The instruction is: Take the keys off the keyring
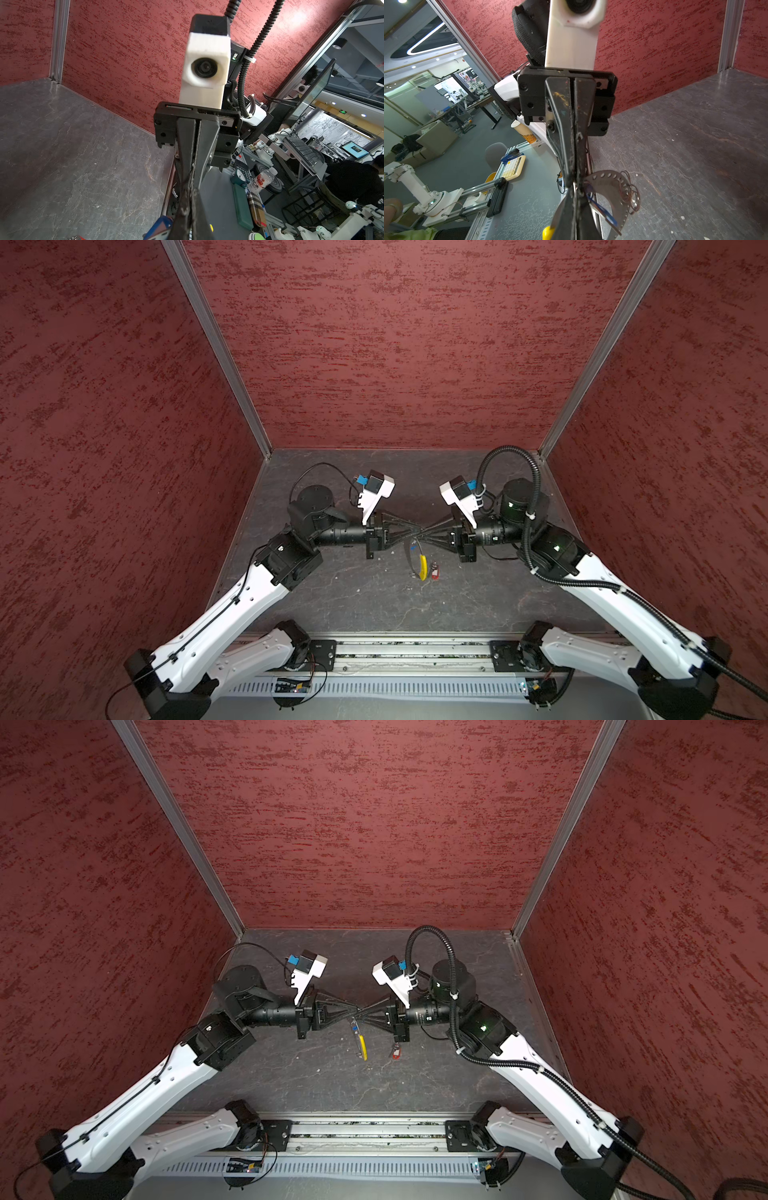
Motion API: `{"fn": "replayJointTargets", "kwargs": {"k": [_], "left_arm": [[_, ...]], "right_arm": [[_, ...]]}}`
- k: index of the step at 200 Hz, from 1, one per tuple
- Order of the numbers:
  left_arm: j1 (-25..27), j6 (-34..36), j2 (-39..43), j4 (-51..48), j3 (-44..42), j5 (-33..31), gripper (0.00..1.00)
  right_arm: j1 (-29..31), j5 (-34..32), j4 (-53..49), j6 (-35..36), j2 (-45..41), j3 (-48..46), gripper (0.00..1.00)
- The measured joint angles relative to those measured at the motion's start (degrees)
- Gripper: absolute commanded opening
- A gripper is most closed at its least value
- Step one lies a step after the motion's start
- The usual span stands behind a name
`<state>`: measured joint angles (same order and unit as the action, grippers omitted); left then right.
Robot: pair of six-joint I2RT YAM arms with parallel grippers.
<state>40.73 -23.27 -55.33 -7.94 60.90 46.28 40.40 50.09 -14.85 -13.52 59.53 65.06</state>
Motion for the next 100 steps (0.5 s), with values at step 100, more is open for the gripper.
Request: {"fn": "replayJointTargets", "kwargs": {"k": [100], "left_arm": [[2.75, 1.31, 4.81, -6.64, 1.05, -10.34, 0.00]], "right_arm": [[-0.55, -11.52, 7.78, -0.09, -8.83, -5.14, 0.54]]}}
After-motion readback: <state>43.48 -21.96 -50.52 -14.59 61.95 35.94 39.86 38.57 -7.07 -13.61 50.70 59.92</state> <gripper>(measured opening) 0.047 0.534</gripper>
